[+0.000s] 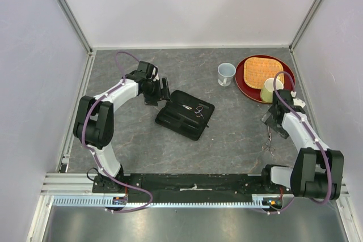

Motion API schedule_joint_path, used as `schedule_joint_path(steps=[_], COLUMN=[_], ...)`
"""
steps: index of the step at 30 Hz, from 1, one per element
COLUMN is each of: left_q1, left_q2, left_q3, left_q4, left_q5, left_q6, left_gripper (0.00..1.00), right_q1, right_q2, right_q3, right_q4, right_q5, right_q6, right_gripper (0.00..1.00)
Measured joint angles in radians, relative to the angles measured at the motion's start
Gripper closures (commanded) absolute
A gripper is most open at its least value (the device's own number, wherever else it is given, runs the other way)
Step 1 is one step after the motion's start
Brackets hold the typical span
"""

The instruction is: Sort the hair-cutting tools

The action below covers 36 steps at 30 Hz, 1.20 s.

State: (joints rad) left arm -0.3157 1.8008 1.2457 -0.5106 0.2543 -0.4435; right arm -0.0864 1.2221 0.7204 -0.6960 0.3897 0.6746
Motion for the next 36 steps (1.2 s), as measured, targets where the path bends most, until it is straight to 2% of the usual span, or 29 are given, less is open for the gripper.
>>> schedule_joint_path(steps=[3, 4, 5, 8, 11, 18, 24, 31, 36], left_q1=[0.0, 0.0, 0.0, 0.0, 0.0, 0.0, 0.0, 0.0, 0.0], left_q2=[0.0, 0.0, 0.0, 0.0, 0.0, 0.0, 0.0, -0.001, -0.003], left_q3=[0.0, 0.0, 0.0, 0.0, 0.0, 0.0, 0.0, 0.0, 0.0], left_q4=[0.005, 0.006, 0.007, 0.011, 0.011, 0.011, 0.011, 0.011, 0.011], left_q5=[0.01, 0.011, 0.012, 0.012, 0.014, 0.018, 0.019, 0.018, 0.018], left_q6=[0.0, 0.0, 0.0, 0.0, 0.0, 0.0, 0.0, 0.0, 0.0], left_gripper=[0.17, 0.17, 0.17, 0.17, 0.17, 0.17, 0.17, 0.17, 0.17], right_q1=[-0.032, -0.04, -0.046, -0.053, -0.056, -0.056, -0.067, -0.076, -0.077], right_q2=[0.051, 0.071, 0.084, 0.098, 0.099, 0.121, 0.143, 0.149, 0.092], right_q3=[-0.001, -0.003, -0.008, -0.026, -0.042, -0.05, -0.042, -0.048, -0.096], right_q4=[0.05, 0.064, 0.076, 0.093, 0.103, 0.112, 0.115, 0.143, 0.19], right_q5=[-0.064, -0.084, -0.098, -0.131, -0.153, -0.169, -0.182, -0.224, -0.227], right_q6=[-0.061, -0.082, -0.099, -0.124, -0.128, -0.127, -0.126, -0.117, -0.09], right_gripper=[0.24, 0.34, 0.38, 0.44, 0.44, 0.31, 0.29, 0.4, 0.47])
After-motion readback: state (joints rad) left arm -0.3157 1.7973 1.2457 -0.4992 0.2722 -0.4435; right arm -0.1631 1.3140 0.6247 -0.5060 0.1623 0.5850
